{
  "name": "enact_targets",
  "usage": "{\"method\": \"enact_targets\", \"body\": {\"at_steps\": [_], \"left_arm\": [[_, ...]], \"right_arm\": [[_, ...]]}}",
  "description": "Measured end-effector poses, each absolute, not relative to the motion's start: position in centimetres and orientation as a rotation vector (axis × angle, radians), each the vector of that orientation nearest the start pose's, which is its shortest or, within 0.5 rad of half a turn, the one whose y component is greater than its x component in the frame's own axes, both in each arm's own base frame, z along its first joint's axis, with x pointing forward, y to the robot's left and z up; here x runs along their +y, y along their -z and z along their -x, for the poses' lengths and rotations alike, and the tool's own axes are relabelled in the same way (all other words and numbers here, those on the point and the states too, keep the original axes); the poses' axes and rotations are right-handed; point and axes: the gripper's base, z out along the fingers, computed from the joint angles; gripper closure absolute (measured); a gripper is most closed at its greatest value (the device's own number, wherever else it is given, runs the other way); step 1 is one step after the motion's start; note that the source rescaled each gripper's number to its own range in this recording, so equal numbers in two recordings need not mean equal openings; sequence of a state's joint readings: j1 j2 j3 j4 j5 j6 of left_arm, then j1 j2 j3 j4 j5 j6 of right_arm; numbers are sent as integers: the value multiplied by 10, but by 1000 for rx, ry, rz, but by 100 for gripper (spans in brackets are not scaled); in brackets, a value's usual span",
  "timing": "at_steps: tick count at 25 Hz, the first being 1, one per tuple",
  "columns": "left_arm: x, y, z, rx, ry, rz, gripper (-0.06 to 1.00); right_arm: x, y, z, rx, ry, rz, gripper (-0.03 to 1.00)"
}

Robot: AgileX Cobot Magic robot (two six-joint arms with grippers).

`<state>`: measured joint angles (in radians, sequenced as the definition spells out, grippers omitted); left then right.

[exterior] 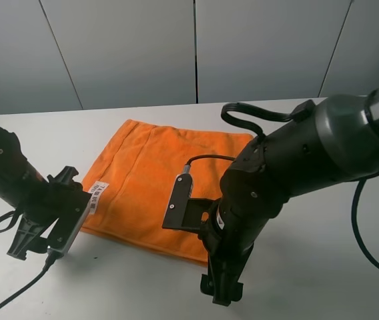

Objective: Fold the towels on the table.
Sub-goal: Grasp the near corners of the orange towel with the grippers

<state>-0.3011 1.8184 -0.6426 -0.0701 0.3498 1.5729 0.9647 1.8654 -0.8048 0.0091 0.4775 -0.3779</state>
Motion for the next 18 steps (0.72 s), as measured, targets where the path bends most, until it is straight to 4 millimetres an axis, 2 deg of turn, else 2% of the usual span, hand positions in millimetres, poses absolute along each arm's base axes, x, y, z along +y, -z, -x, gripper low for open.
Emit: {"method": "enact_targets", "body": {"at_steps": [18], "left_arm": [[-77, -85, -242, -2035, 84, 2553, -6]], "right_arm": [[238, -96, -165, 2416, 2, 1804, -3]]}}
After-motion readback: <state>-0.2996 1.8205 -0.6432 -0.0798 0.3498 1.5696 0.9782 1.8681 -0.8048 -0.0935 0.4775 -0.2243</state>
